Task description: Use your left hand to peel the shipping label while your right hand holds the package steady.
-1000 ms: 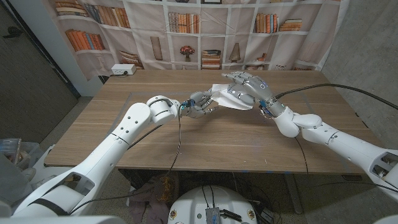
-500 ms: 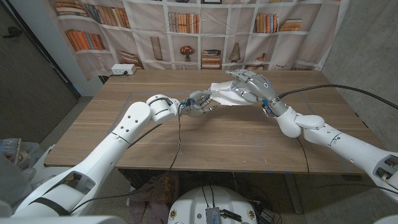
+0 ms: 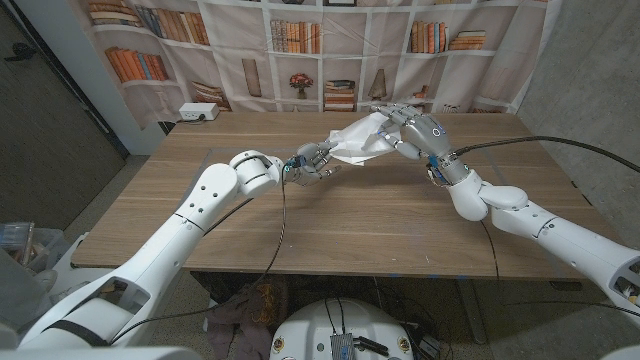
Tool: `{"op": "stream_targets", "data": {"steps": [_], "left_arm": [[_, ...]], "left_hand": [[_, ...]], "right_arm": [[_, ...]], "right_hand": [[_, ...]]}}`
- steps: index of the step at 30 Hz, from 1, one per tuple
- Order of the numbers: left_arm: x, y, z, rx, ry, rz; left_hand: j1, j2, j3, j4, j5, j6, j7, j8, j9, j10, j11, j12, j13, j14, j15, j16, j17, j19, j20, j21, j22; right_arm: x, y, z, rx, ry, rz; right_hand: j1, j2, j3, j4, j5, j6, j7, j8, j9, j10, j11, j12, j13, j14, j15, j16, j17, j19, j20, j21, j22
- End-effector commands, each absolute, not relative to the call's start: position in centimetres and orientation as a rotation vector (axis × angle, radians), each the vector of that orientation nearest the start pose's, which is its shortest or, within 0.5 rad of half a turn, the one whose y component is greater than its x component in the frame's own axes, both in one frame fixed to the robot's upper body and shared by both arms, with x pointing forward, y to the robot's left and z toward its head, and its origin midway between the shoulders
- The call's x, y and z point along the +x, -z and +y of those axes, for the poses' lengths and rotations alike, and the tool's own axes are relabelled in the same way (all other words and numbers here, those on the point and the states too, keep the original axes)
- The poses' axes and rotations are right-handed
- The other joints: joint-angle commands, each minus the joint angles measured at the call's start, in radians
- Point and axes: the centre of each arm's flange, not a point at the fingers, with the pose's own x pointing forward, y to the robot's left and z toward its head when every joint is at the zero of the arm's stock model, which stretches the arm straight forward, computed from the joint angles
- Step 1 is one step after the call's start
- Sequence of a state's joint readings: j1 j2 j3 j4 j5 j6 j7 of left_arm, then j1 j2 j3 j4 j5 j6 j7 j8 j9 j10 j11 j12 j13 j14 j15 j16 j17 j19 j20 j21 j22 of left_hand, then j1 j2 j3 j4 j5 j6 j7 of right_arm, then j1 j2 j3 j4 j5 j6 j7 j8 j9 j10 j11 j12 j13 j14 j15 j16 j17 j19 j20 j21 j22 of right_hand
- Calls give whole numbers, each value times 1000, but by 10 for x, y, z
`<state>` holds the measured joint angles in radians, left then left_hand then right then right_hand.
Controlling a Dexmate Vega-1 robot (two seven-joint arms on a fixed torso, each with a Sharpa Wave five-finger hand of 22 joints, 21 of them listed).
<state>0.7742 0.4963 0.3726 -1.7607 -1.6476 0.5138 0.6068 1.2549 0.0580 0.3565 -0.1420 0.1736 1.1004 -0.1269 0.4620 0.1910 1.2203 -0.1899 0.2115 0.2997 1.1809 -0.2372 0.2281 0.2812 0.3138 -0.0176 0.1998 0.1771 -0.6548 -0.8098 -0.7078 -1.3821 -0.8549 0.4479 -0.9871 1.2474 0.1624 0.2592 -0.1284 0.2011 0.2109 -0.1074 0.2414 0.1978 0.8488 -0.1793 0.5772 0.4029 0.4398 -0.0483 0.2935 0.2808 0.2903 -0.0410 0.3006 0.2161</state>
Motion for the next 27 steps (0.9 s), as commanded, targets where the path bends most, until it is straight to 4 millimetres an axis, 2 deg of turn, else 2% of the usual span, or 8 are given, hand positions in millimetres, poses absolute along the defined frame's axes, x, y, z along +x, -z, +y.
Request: {"op": "stream_targets", "data": {"steps": [1, 16, 27], "left_arm": [[596, 2, 172, -663, 393, 203], [598, 4, 212, -663, 341, 190], [599, 4, 225, -686, 325, 164]], "left_hand": [[3, -5, 7, -4, 0, 10, 0, -3, 1, 14, 1, 7, 4, 8, -2, 4, 3, -2, -5, 1, 2], [1, -6, 8, -3, 0, 10, 1, -6, 1, 15, 1, 6, 2, 9, -2, 4, 4, -3, -3, 0, 2], [2, -7, 10, -3, 0, 10, -1, -7, 1, 14, 1, 4, 1, 8, -3, 3, 4, -2, -4, 1, 2]], "right_arm": [[555, -26, -235, -1260, 288, -1535], [550, -32, -229, -1239, 414, -1487], [551, -39, -244, -1253, 521, -1431]], "right_hand": [[4, 10, -6, 2, 1, 4, -6, -2, 5, 32, -32, 45, 0, 10, -185, 6, 5, -3, -92, 4, 4], [4, 10, -7, 1, 1, 25, -11, 3, 6, 34, -32, 51, 2, 13, -186, 6, 8, -2, -89, 7, 4], [5, 10, -8, 1, 1, 40, -16, 5, 7, 32, -31, 54, 4, 17, -187, 6, 9, 1, -89, 9, 4]]}}
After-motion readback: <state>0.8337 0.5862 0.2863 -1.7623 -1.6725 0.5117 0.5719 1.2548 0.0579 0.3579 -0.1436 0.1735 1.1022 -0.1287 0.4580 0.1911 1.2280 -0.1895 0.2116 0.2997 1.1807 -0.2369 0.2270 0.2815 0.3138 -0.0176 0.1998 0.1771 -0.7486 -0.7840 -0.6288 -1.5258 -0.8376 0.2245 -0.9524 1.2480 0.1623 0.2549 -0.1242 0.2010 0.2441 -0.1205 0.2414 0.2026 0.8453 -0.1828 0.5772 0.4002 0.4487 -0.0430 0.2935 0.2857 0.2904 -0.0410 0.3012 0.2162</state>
